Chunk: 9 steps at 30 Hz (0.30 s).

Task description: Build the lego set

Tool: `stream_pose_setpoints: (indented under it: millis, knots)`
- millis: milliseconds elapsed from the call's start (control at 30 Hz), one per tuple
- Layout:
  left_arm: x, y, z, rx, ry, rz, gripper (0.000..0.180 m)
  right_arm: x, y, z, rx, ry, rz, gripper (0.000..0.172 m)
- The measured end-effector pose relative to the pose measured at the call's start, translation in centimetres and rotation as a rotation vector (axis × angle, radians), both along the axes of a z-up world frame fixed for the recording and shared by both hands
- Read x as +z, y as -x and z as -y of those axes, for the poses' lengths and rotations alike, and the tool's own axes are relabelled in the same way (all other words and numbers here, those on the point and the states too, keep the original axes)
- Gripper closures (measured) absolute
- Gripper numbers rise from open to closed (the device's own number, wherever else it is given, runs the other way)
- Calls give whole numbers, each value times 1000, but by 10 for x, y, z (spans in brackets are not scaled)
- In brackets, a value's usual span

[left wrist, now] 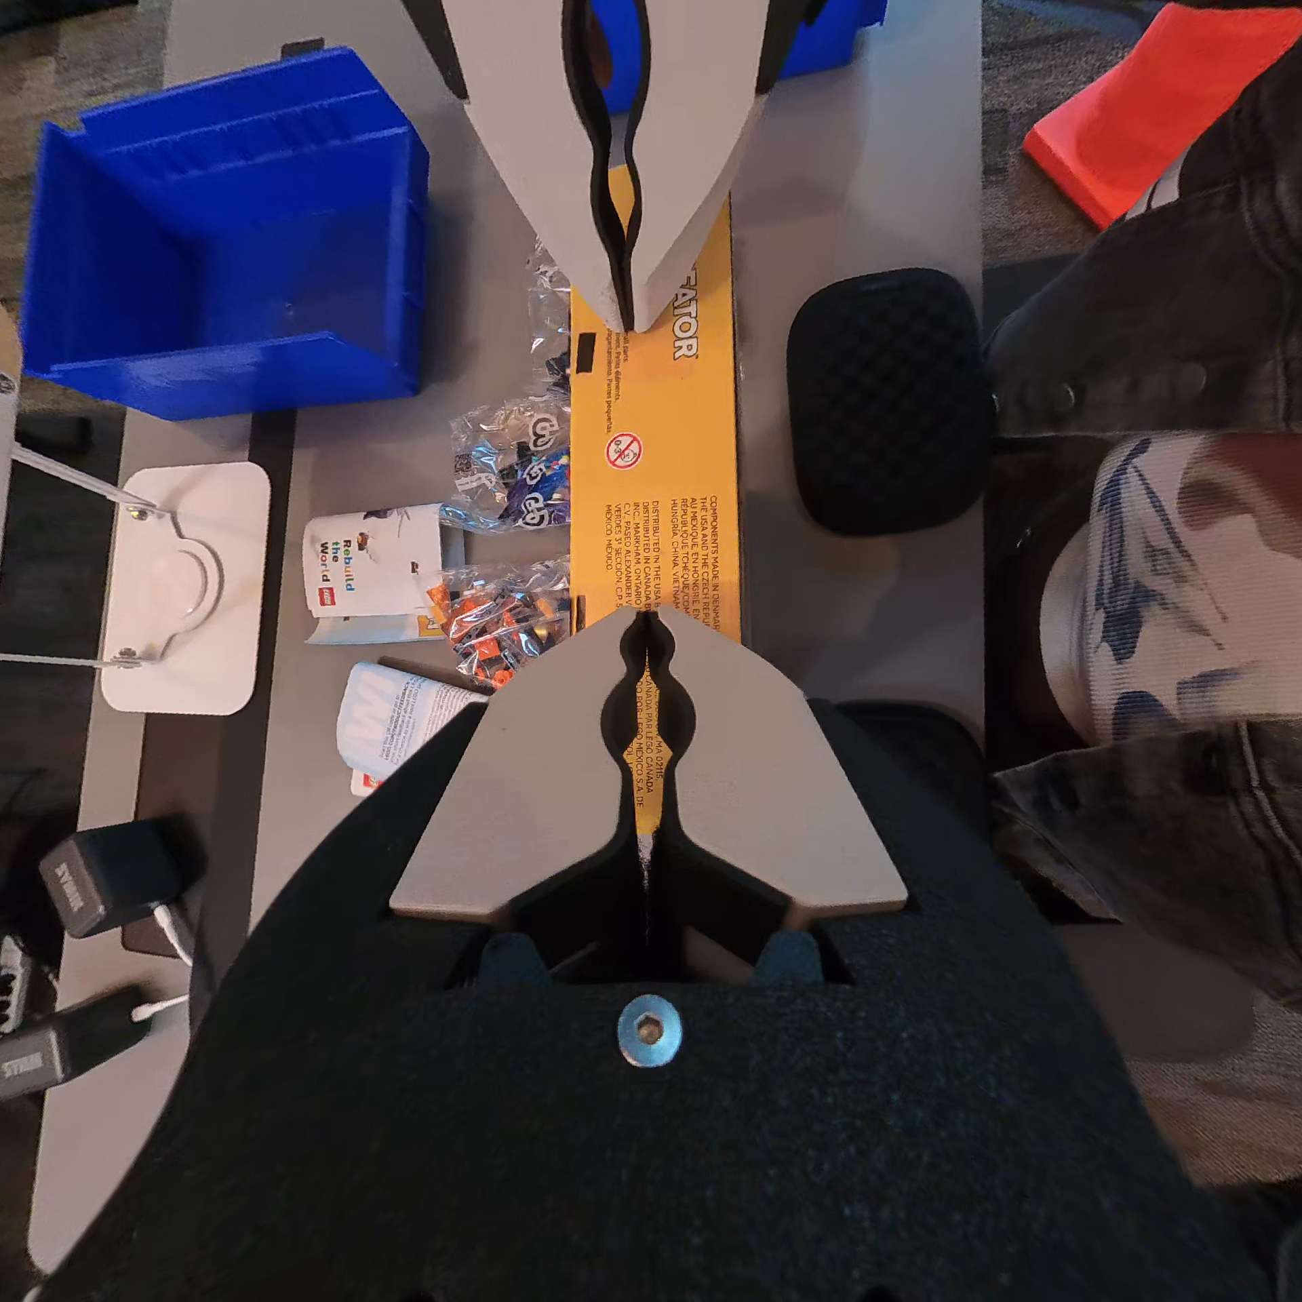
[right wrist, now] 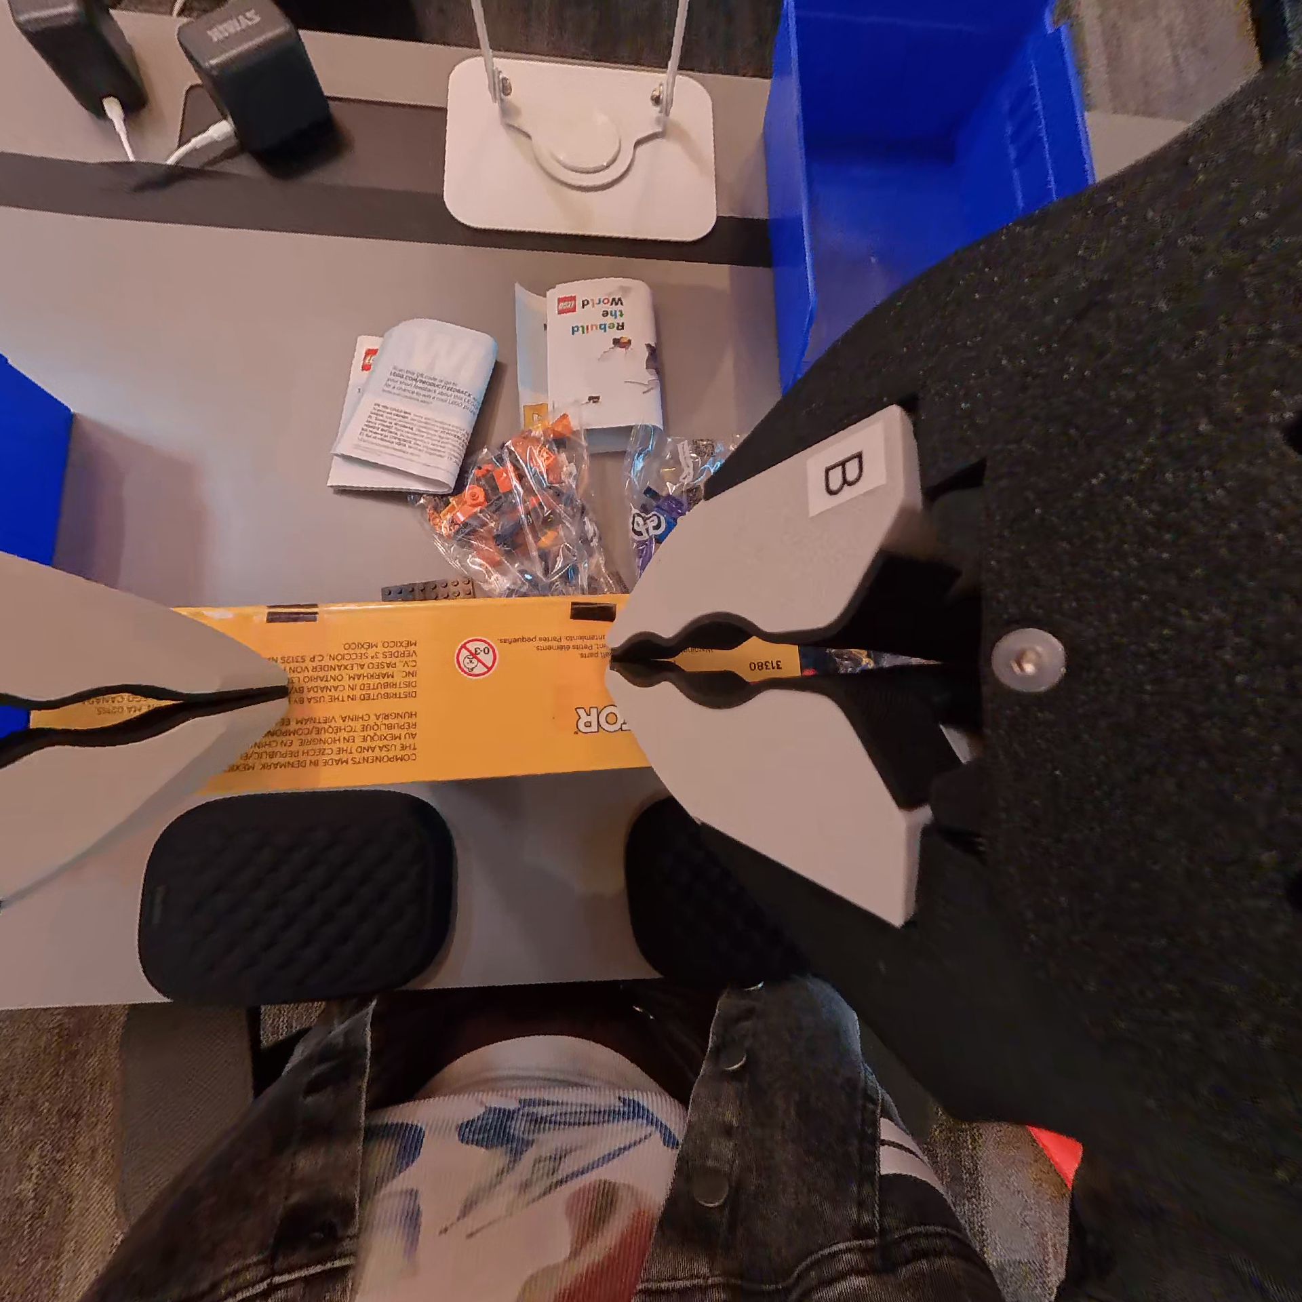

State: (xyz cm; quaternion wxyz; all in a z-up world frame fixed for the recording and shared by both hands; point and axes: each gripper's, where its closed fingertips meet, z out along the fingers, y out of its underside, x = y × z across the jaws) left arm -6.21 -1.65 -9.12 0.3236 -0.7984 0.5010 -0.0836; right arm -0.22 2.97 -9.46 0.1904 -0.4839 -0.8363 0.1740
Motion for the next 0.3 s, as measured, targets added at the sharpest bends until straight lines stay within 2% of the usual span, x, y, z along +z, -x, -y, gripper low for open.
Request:
stream_pose_setpoints:
  millis: [133, 300]
  knots:
    - [-1, -1, -1, 1, 20, 65, 180, -1, 0, 0, -6, 25, 7, 172]
    - [2, 0, -2, 11, -39, 41, 180, 0, 0, -1, -14, 13, 16, 172]
